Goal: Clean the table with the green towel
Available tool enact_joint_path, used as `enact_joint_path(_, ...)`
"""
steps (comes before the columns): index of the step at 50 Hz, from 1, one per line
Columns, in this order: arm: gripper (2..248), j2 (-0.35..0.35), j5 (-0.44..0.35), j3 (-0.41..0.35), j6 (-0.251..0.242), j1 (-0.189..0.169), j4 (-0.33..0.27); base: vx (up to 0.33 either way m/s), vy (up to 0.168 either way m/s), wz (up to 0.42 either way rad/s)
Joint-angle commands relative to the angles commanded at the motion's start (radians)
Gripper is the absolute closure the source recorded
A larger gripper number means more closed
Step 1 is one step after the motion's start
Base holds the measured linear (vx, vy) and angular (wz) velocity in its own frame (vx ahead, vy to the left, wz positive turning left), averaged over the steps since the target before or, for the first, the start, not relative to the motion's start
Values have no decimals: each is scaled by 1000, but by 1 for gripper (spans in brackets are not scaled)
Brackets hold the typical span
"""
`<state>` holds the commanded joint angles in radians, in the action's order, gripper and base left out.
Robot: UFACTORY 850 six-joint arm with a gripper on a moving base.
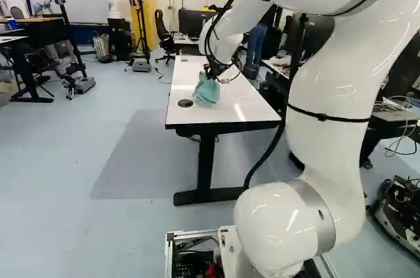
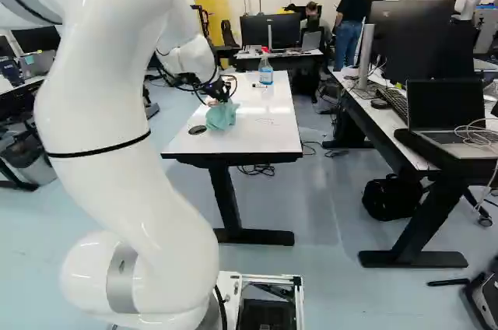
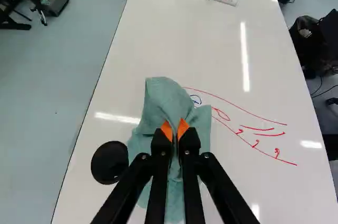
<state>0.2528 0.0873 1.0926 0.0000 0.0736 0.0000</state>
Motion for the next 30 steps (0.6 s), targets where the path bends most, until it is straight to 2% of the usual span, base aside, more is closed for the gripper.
enact_joint_path(30,219,18,0,21,0,-88,0,0,0,0)
